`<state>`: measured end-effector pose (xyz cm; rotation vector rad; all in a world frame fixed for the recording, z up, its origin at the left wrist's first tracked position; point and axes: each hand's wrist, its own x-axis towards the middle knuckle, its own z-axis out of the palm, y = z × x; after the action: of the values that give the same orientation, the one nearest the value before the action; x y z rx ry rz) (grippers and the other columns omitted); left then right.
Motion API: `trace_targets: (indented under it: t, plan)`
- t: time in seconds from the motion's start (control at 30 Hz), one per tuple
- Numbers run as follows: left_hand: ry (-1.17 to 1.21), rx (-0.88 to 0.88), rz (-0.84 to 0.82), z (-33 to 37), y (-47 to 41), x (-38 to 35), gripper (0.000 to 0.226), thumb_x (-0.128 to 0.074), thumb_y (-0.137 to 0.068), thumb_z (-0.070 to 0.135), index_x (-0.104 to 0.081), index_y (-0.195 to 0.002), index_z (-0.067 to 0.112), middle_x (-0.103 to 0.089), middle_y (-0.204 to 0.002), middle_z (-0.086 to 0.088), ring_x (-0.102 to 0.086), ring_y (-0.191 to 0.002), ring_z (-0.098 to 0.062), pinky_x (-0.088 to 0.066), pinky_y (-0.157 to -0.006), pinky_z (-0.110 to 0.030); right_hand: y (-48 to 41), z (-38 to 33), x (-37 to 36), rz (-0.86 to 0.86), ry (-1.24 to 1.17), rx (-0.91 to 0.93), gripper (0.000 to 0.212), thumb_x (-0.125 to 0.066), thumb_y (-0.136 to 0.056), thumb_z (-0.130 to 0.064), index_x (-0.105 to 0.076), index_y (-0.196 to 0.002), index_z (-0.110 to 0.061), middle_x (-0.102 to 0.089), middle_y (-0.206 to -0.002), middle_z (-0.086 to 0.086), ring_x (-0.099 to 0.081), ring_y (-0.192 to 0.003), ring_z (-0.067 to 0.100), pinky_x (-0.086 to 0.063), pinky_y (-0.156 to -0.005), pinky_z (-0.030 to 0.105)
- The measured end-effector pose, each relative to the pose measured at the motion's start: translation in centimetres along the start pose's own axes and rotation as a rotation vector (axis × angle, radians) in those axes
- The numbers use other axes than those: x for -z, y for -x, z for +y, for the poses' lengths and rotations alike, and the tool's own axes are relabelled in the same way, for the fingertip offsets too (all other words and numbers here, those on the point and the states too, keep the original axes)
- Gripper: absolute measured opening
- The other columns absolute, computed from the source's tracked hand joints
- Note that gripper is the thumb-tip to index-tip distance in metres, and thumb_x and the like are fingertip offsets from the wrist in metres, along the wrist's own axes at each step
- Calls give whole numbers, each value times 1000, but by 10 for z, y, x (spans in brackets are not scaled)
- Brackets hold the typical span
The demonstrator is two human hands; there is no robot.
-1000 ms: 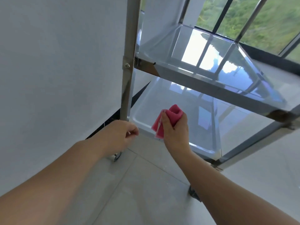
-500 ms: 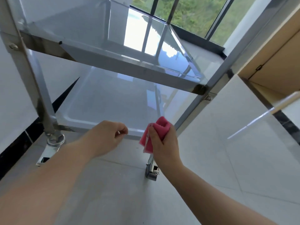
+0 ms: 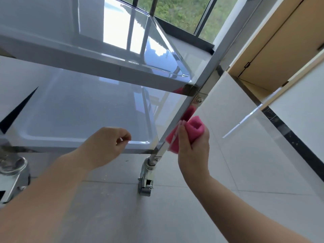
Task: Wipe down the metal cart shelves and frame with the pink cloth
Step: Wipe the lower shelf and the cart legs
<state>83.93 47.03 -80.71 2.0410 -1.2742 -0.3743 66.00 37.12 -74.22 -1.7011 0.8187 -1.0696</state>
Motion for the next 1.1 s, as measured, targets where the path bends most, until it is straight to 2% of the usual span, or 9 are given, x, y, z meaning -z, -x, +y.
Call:
trace_targets:
  t: [0.13, 0.17, 0.23, 0.3, 0.5, 0.7, 0.83, 0.97, 1.1]
  plan:
    - [9, 12, 14, -1, 6, 4, 12, -58, -89, 18, -68, -90, 25, -64, -79, 10, -58, -71, -4, -45, -68, -22, -22, -23, -18, 14, -28, 70, 17, -52, -96, -8, -39, -100, -18, -61, -62, -29, -56, -54, -13, -44, -47, 6]
    - [7, 9, 14, -1, 8, 5, 12, -58, -89, 18, -68, -90, 25, -63, -79, 10, -58, -71, -4, -45, -68, -21, -28, -26, -22, 34, -21, 78, 16, -53, -97, -10, -38, -99, -17, -59, -59, -31, -58, -51, -8, -47, -46, 10]
    - [-3, 4, 17, -1, 12, 9, 13, -57, -90, 18, -67, -90, 26, -63, -79, 11, -57, -72, -4, -45, -68, -22, -37, -27, -28, 82, -9, 77, 18, -56, -96, -17, -38, -98, -18, -62, -58, -23, -62, -50, 13, -57, -51, 33]
    - [-13, -2, 21, 0, 14, 12, 13, -57, -90, 17, -67, -91, 24, -62, -80, 11, -56, -72, -4, -45, -69, -23, -40, -23, -31, 124, 16, 74, 21, -60, -93, -22, -39, -97, -21, -63, -58, -15, -63, -53, 30, -56, -51, 45]
    - [-40, -10, 7, 7, 20, 16, 14, -55, -91, 17, -67, -96, 22, -61, -84, 10, -56, -75, -8, -44, -71, -21, -37, -3, -31, 165, 34, 111, 24, -64, -91, -15, -42, -102, -15, -63, -56, -17, -57, -43, 10, -49, -43, 23]
    - [-73, 9, -6, 3, 25, 27, 15, -54, -92, 18, -67, -98, 24, -64, -89, 8, -59, -80, -11, -47, -76, -25, -32, 25, -38, 168, -32, 66, 23, -65, -89, -13, -44, -97, -18, -62, -59, -2, -58, -46, 21, -50, -43, 31]
    - [-83, 41, -7, -3, 33, 35, 15, -54, -92, 19, -67, -98, 25, -63, -90, 9, -58, -82, -11, -47, -78, -26, -15, 65, -43, 93, -32, -88, 24, -63, -91, -15, -42, -99, -17, -62, -70, 20, -52, -45, 25, -45, -43, 30]
    - [-116, 43, -15, -9, 41, 41, 15, -54, -92, 21, -67, -98, 26, -63, -89, 10, -59, -82, -10, -47, -77, -25, 9, 101, -44, -67, -30, -304, 24, -58, -94, -11, -38, -94, -24, -56, -70, 15, -52, -52, 21, -45, -43, 28]
    - [-139, 52, -19, -11, 48, 48, 17, -54, -92, 22, -67, -102, 24, -65, -92, 6, -58, -79, -10, -47, -76, -25, 9, 103, -45, -68, -29, -342, 26, -58, -94, -11, -37, -92, -25, -55, -65, 11, -51, -48, 19, -43, -41, 28]
